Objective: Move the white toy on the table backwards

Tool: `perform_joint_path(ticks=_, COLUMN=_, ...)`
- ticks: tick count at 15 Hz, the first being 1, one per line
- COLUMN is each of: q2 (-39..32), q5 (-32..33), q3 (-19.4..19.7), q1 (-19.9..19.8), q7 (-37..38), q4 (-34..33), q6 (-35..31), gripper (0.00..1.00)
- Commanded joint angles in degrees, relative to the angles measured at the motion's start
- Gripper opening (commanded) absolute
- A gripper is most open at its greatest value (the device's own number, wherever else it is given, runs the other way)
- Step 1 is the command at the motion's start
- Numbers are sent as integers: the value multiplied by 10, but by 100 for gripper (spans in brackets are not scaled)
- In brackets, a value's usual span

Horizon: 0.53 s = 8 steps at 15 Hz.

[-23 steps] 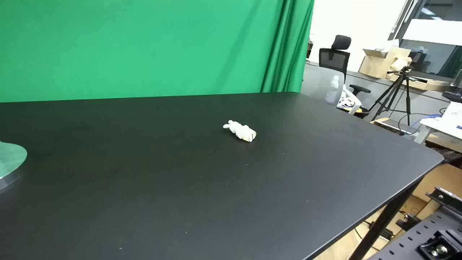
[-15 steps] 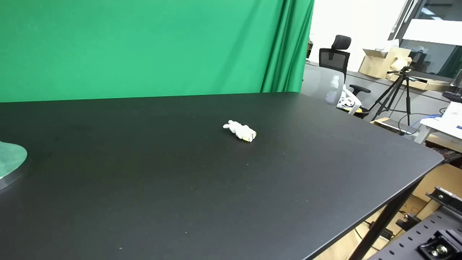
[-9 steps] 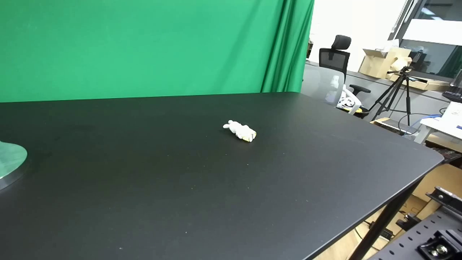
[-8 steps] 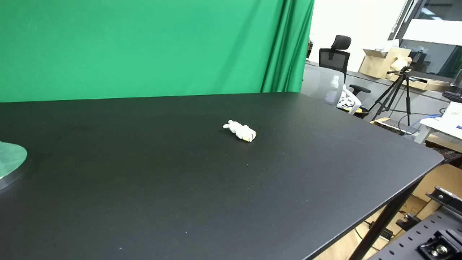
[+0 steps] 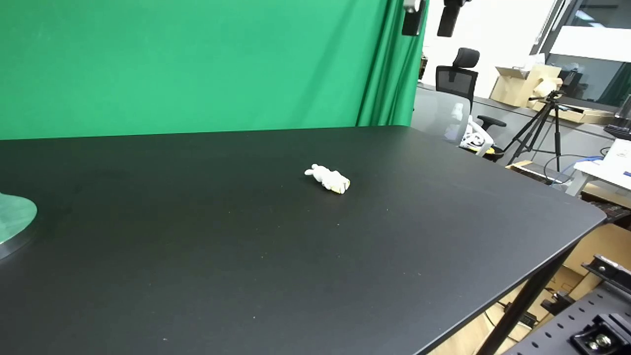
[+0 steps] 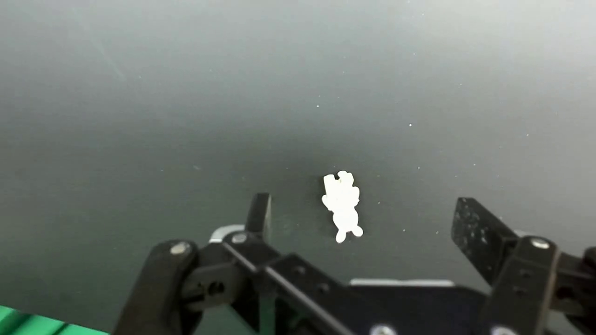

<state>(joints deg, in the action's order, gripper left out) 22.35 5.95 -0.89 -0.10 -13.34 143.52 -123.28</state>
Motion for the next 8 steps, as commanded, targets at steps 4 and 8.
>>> perform_joint_path(ticks=4, q2=-131, q5=15, q3=10, q1=40, q7=-173, q4=-56, q6=-31, gripper=100)
perform_joint_path(ticks=8, q2=-129, q5=11, q3=4, q1=36, q7=-160, q4=-36, q6=-43, gripper=100)
